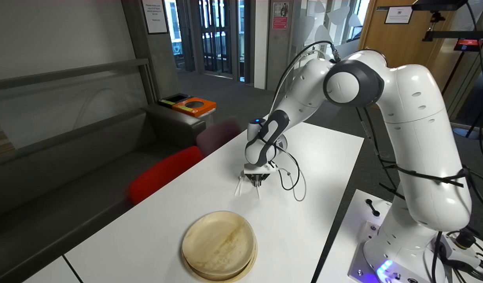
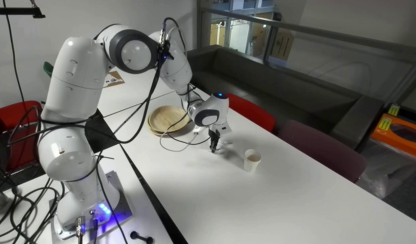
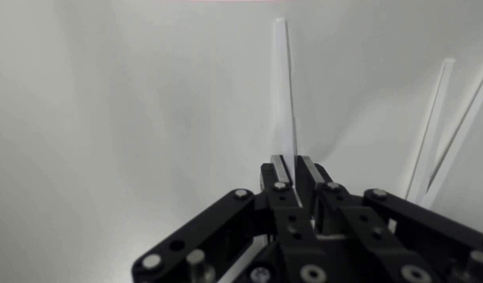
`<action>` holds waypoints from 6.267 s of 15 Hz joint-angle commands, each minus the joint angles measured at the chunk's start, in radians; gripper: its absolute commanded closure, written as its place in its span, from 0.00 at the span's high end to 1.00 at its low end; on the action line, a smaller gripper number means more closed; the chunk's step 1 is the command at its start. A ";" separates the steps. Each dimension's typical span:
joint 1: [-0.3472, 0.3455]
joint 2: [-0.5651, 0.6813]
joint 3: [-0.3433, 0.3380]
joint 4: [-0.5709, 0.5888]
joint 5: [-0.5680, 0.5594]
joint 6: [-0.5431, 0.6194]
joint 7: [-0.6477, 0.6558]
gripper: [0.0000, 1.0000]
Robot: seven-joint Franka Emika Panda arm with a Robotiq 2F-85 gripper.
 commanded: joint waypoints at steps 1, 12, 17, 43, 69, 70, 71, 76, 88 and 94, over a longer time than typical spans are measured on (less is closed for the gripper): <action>-0.008 -0.003 0.005 0.023 0.021 -0.043 -0.039 0.16; -0.006 -0.009 0.006 0.024 0.020 -0.040 -0.038 0.05; -0.004 -0.016 0.005 0.020 0.019 -0.039 -0.037 0.04; 0.040 -0.086 -0.013 0.074 -0.001 -0.037 0.013 0.05; 0.046 0.031 -0.006 0.174 0.009 -0.086 0.013 0.04; 0.045 0.032 -0.004 0.175 0.009 -0.090 0.013 0.03; 0.045 0.032 -0.003 0.175 0.009 -0.092 0.012 0.03; 0.039 0.035 0.000 0.180 0.012 -0.096 0.008 0.03; 0.038 0.062 0.001 0.202 0.015 -0.099 0.005 0.03; 0.030 0.059 0.010 0.209 0.027 -0.100 -0.003 0.05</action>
